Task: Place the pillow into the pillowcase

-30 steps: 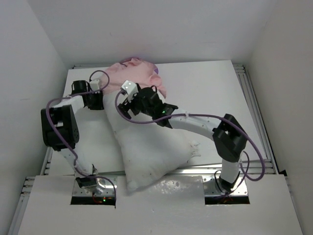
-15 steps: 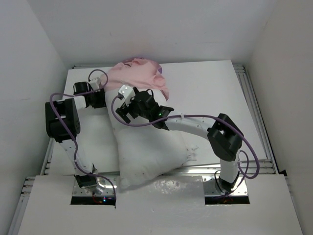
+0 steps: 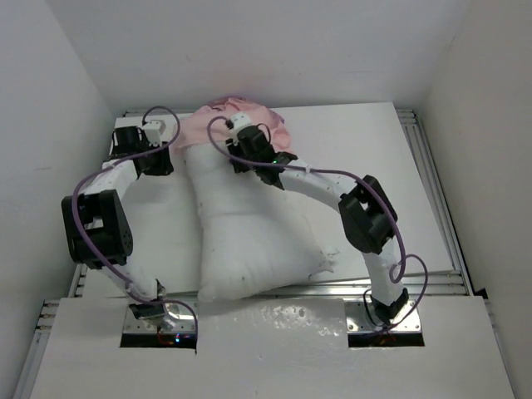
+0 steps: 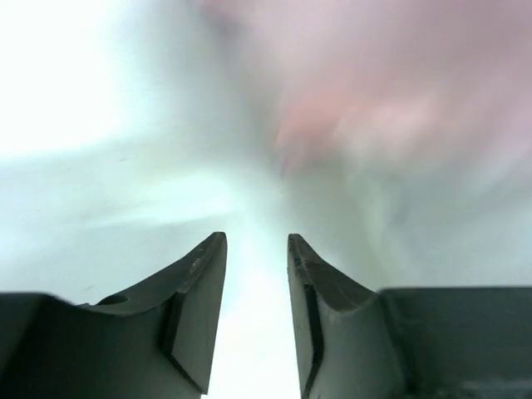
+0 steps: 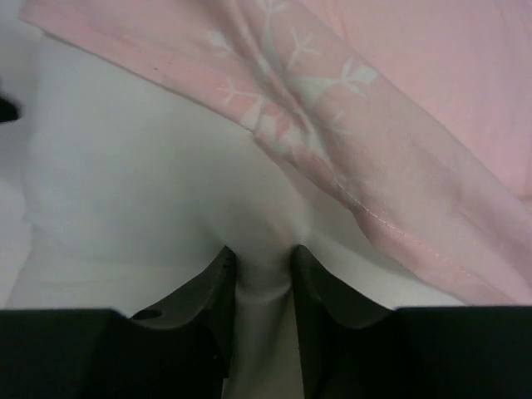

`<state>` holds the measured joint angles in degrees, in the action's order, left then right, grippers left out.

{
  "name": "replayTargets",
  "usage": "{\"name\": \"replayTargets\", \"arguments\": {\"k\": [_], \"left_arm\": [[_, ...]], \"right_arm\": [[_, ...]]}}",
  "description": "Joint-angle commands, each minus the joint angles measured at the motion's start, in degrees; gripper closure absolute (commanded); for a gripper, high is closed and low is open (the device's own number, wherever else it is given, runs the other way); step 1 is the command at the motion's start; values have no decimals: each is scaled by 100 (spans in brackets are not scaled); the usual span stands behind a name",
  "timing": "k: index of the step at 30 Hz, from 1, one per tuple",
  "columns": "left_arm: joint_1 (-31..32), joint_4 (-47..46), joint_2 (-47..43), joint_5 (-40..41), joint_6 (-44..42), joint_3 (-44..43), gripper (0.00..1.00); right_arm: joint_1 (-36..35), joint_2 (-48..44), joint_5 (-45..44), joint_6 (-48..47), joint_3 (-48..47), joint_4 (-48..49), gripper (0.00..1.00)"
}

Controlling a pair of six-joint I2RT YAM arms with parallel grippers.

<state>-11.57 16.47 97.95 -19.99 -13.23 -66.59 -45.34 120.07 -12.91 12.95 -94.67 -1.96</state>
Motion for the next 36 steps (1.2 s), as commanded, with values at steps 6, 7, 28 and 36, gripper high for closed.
{"name": "replayTargets", "arguments": {"k": [6,7,28,36], "left_arm": [[41,43,-40,-127,-190,67,54],[50,-64,169,-206,-110,15,53],[1017,-2270,3634,-804,779,-3554,32],[1078,-2815,4267,-2155,1218,-4046,32]], "right_arm": [[1500,-45,505,1464,1011,423,81],[1572,-54,682,1604,1117,694,81],[2126,-335,2934,2185,2621,2516,77],[2126,-282,3145,2177,2559,2525,76]]}}
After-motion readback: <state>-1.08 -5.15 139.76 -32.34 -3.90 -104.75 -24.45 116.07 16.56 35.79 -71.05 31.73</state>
